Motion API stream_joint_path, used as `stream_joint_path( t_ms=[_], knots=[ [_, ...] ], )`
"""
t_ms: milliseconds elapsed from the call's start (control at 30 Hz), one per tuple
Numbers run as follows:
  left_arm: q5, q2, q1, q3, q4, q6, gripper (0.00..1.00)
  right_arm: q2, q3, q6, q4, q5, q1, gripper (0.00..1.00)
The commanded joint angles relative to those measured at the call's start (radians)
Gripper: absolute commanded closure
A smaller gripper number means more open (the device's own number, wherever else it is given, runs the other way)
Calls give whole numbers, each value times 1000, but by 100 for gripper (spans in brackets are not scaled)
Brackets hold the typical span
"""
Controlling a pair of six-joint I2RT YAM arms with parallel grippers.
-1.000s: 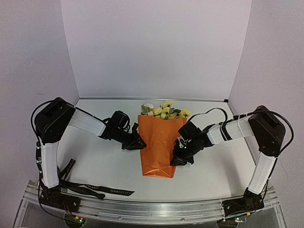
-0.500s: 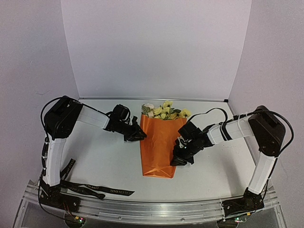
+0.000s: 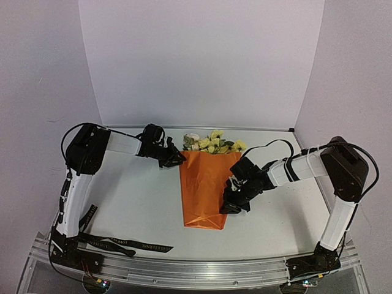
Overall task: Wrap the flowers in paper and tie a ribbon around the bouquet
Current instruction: Press the fold line of the folded bouquet.
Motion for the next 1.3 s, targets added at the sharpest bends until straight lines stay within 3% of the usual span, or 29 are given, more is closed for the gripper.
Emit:
stream_joint_path(
  t_ms=[0, 200, 467, 567, 667, 1067, 1267],
  knots=[
    [-9, 55, 16, 107, -33, -15, 75, 20, -39, -16, -106, 63, -3, 95],
    [-19, 85, 46, 212, -58, 2, 74, 23, -42, -15, -107, 65, -3, 95],
    [0, 131, 104, 453, -228, 118, 72, 9, -61, -15, -108, 83, -3, 95],
    [-23, 83, 107, 453, -271, 168, 70, -1, -57, -9, -108, 88, -6, 95],
    [-45, -14, 107, 353, -262, 186, 69, -20, -50, -3, -108, 91, -10, 95],
    [-51, -505, 92, -355, -45, 77, 67, -71, -19, -2, -119, 61, -53, 93],
    [-16, -572, -32, -440, -48, 108, 68, -177, -18, -13, -151, 65, -27, 89]
  ],
)
